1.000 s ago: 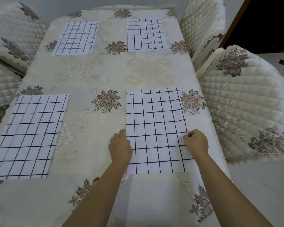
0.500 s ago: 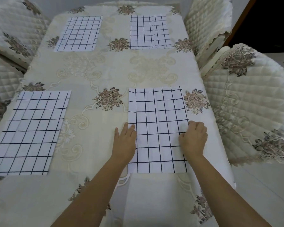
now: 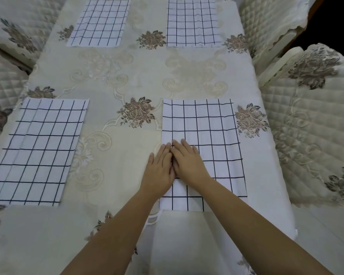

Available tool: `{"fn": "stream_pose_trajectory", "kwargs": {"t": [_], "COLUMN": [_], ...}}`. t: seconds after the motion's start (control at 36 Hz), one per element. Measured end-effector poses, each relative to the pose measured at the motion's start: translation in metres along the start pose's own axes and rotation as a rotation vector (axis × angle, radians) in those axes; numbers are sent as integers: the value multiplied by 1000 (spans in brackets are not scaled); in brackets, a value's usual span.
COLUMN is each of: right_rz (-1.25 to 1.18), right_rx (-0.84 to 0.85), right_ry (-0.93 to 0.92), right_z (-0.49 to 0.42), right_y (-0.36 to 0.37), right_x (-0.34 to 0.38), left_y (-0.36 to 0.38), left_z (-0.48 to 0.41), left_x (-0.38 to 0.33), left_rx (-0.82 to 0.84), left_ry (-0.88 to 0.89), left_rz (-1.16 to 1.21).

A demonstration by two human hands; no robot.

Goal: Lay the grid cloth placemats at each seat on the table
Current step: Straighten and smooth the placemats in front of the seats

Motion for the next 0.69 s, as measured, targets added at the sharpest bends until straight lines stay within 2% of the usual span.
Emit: {"fn": "stream_pose_trajectory", "kwargs": {"t": [0.06,0.14,0.28,0.47,0.69], "right_rz": [-38,46,135,169,195], "right_rx": [-5,-28,46,181,147], "right_ry": [3,-19,-29,96,202], "right_z": [-3,-9,-28,-69,-105], "right_y": [4,10,10,4,6], "right_x": [-1,-9,-22,-36,-22], "left_y": [2,4,8,10,9], "left_z": [1,-2,-3,-2,-3], "left_x": [3,5,7,8,7], "left_rx": [24,58,66,100,144], "left_ry": [-4,-5,-29,-35,-66], "left_rz": [-38,-77,-60,-48,32]}}
Point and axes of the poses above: each hand's wrist, its own z-axis away from the middle knuckle, its own y-axis out of the palm, x = y × z, the point moved 1 cm from there along -z, towards the middle knuckle, and after that the axes turned 6 degrees about -y, right-handed, at the moved point
